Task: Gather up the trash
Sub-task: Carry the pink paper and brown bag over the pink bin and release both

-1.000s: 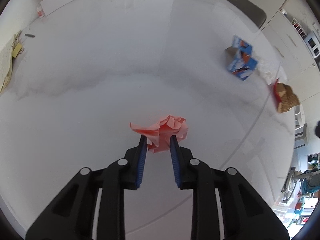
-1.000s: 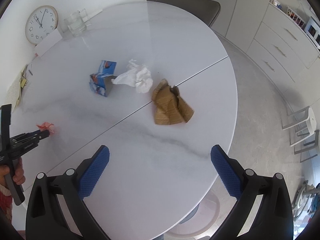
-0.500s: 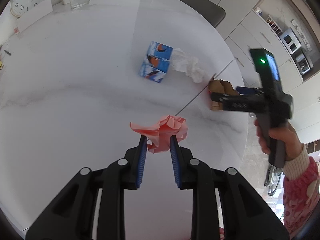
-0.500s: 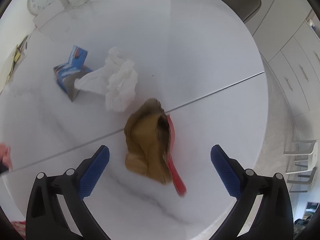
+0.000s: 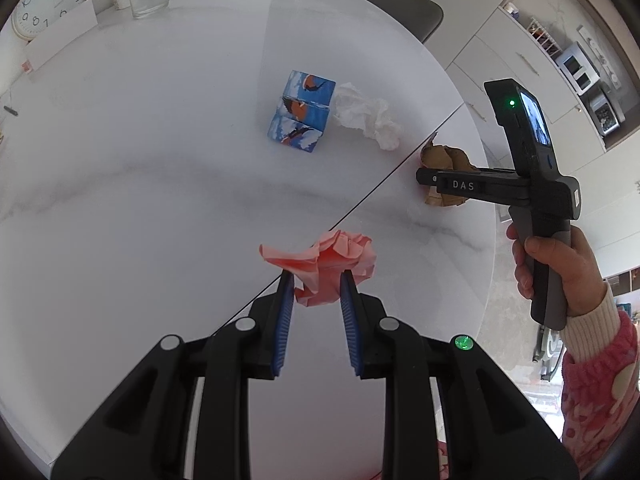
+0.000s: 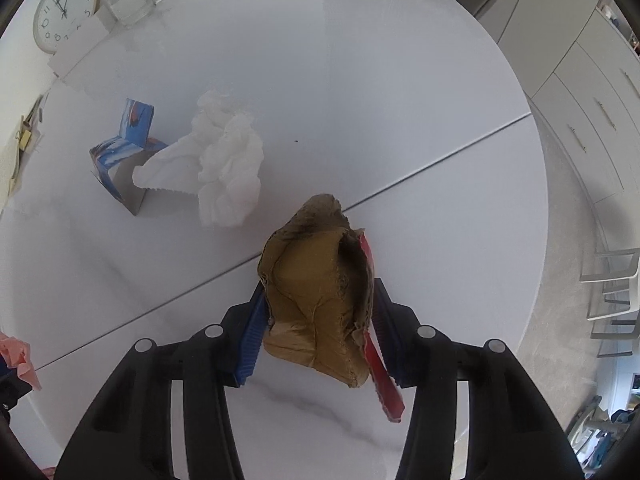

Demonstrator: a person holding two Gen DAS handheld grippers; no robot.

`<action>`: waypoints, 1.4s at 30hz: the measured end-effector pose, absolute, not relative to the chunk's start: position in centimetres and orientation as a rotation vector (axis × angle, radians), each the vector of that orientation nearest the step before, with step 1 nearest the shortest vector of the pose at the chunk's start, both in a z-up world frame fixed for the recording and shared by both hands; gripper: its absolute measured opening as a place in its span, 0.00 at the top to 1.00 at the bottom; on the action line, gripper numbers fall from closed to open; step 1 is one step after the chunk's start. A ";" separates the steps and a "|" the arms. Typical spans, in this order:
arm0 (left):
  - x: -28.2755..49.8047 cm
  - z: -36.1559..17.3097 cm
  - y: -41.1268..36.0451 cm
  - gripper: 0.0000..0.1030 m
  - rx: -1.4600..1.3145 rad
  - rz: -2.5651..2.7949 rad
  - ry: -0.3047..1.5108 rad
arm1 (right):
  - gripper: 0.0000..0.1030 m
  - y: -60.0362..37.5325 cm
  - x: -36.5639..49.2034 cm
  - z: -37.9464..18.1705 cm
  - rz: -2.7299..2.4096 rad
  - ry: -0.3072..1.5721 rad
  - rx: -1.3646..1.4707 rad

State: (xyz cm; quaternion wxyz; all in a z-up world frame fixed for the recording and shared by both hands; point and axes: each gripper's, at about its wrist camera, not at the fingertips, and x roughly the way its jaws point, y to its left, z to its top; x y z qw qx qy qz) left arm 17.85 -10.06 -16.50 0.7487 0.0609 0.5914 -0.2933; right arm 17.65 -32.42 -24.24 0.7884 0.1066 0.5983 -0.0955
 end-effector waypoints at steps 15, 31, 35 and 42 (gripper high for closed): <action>11.5 -16.1 -12.7 0.77 0.260 -0.945 1.280 | 0.51 -29.7 1.4 -17.9 -0.399 1.225 0.322; 0.9 -16.8 -18.2 0.77 0.410 -1.061 1.291 | 0.51 -30.7 -14.1 -19.2 -0.420 1.257 0.447; -3.8 -17.9 -21.4 0.77 0.452 -1.098 1.329 | 0.51 -32.7 -17.6 -18.5 -0.399 1.237 0.421; -9.3 -23.0 -26.6 0.77 0.496 -1.107 1.438 | 0.50 -36.8 -23.4 -18.2 -0.380 1.218 0.417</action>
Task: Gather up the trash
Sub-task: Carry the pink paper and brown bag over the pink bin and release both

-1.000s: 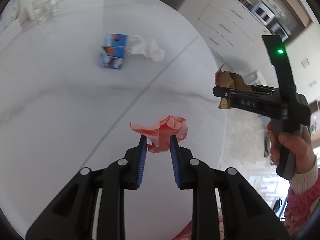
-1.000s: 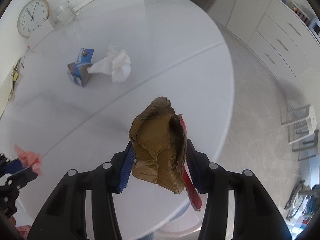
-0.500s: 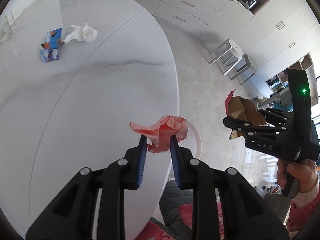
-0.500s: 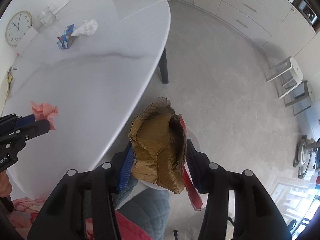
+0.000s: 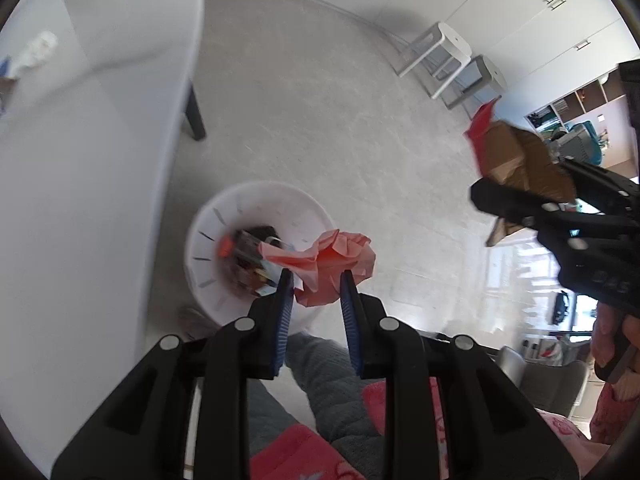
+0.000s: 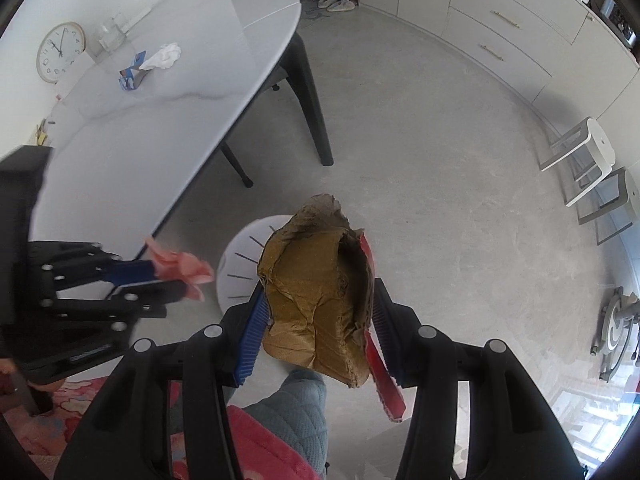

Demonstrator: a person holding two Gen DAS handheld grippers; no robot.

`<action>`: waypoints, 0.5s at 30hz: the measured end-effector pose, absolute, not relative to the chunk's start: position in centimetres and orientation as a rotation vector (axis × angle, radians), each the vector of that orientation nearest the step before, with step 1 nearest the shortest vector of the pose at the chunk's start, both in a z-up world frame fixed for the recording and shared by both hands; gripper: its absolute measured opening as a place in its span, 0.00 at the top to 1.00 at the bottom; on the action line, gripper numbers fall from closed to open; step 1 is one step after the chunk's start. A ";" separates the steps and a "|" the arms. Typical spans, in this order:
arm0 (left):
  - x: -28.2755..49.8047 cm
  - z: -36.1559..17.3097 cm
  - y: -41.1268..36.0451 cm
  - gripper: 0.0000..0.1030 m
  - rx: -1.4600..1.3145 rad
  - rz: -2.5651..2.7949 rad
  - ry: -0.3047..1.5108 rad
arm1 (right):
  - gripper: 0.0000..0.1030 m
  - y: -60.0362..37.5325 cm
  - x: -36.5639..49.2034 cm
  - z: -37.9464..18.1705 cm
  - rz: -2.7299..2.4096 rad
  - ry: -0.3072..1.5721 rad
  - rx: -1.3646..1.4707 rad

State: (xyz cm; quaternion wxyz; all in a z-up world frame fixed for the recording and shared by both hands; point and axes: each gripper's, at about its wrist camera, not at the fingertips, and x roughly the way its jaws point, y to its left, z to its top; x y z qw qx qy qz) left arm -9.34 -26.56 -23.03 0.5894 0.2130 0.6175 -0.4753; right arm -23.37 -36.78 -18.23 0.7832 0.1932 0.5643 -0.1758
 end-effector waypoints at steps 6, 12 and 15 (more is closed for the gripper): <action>-10.9 -24.6 -27.0 0.35 0.471 -0.981 1.471 | 0.50 -38.0 -25.4 -18.7 -0.355 1.195 0.445; -10.6 -21.5 -25.4 0.11 0.472 -0.823 1.357 | 0.50 -37.1 -25.5 -19.2 -0.287 1.187 0.447; -10.2 -19.6 -23.8 0.08 0.493 -0.749 1.278 | 0.50 -36.2 -25.0 -19.6 -0.246 1.190 0.441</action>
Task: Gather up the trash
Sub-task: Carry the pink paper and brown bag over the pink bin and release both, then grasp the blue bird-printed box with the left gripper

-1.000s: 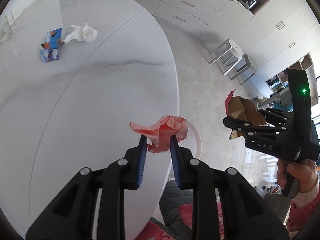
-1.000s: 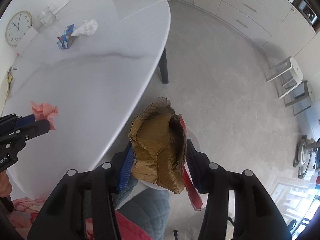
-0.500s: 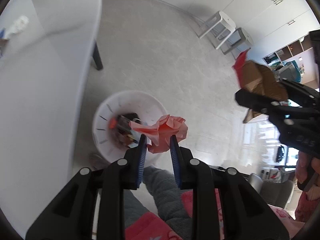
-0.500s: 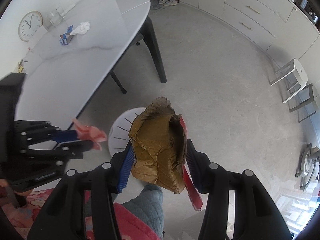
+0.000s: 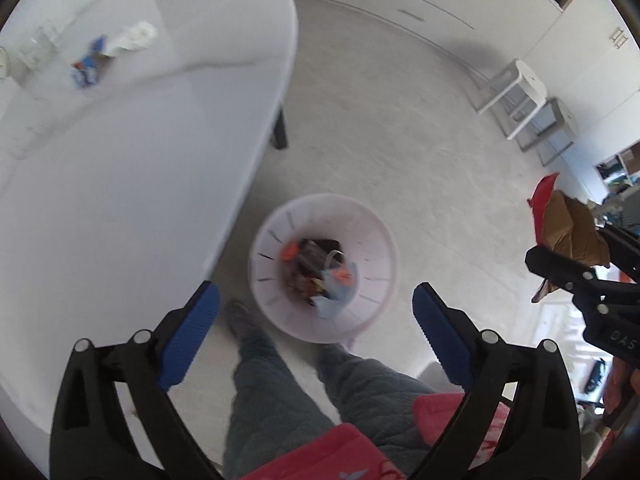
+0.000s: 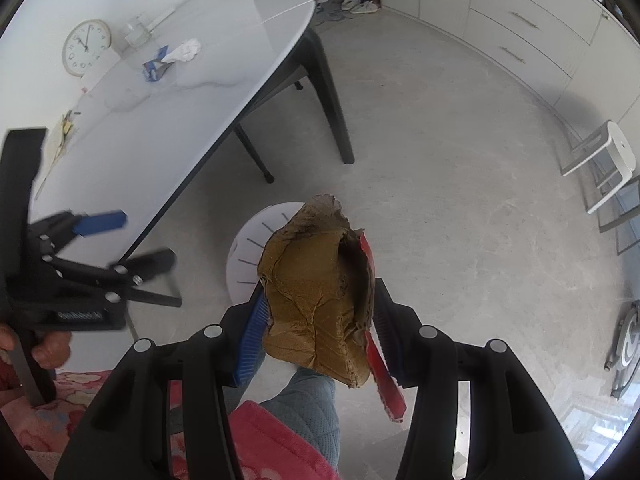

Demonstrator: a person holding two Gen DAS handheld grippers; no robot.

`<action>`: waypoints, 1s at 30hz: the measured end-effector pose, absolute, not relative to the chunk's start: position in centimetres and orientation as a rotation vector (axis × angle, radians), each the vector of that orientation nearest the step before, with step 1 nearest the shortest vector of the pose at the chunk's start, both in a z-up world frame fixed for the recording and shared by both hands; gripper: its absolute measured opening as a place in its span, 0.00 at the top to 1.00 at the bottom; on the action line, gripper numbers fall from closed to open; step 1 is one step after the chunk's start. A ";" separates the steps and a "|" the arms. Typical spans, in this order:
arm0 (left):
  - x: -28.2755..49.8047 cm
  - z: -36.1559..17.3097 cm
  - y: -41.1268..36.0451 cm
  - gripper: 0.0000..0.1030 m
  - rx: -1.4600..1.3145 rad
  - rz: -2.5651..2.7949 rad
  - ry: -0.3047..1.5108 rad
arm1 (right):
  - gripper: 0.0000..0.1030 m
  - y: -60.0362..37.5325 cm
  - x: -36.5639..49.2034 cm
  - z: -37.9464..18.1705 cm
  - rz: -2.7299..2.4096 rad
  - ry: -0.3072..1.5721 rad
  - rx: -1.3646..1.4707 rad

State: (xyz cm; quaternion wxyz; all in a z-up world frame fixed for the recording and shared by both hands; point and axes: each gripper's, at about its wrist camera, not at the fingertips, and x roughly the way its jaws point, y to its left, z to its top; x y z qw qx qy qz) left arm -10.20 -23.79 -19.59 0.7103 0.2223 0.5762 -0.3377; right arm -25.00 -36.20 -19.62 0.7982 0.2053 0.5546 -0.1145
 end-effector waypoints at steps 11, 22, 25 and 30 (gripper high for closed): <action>-7.1 -15.6 -16.0 0.08 0.363 -0.516 1.215 | 0.42 -32.5 -20.2 -25.4 -0.093 1.291 0.426; -5.1 -15.5 -11.1 0.08 0.236 -0.423 1.252 | 0.02 -31.2 -17.1 -25.9 -0.085 1.337 0.432; -5.1 -15.5 -11.7 0.08 0.233 -0.432 1.251 | 0.02 -31.3 -17.2 -25.0 -0.097 1.331 0.412; -5.2 -15.1 -12.3 0.08 0.236 -0.452 1.229 | 0.02 -31.5 -17.4 -23.4 -0.111 1.309 0.386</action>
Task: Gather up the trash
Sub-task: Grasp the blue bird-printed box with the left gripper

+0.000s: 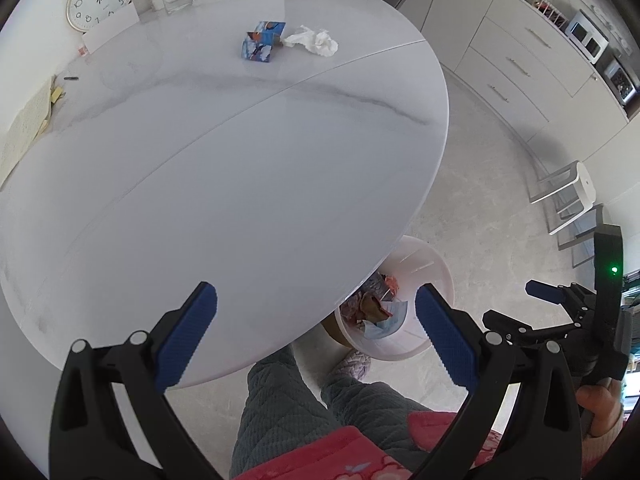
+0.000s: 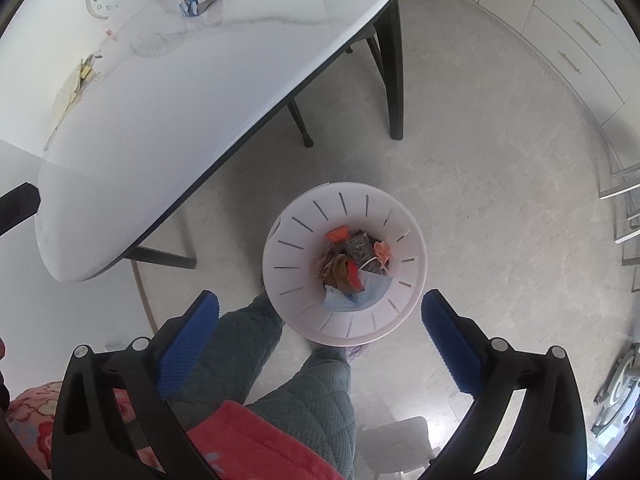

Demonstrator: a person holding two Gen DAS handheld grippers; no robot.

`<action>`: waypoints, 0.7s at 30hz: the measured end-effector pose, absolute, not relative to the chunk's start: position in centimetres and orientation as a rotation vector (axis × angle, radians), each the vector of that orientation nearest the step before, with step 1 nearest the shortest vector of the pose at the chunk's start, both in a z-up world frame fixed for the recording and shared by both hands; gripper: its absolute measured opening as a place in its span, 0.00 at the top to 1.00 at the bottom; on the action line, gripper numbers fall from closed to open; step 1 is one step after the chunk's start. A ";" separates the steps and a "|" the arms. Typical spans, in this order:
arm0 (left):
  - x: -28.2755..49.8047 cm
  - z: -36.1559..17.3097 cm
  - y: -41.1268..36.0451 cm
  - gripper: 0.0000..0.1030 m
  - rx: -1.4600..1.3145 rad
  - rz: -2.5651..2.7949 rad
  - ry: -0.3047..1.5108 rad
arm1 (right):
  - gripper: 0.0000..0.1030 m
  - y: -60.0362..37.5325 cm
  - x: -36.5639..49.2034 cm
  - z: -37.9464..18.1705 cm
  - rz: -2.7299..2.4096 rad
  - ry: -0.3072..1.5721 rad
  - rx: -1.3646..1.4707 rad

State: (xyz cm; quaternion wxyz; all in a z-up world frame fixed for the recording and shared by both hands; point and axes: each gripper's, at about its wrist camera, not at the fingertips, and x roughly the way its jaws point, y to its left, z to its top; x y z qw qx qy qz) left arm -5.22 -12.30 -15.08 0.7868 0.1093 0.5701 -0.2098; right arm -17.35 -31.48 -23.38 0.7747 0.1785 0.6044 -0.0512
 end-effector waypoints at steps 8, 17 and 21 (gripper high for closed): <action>-5.2 -14.2 -13.7 0.08 0.194 -0.445 1.206 | 0.02 -32.5 -17.8 -20.6 -0.115 1.247 0.363; -4.8 -13.2 -14.8 0.08 0.212 -0.413 1.174 | 0.02 -32.6 -16.2 -18.8 -0.054 1.206 0.337; -3.2 -13.5 -15.4 0.08 0.229 -0.410 1.178 | 0.02 -32.7 -14.4 -19.1 -0.046 1.216 0.342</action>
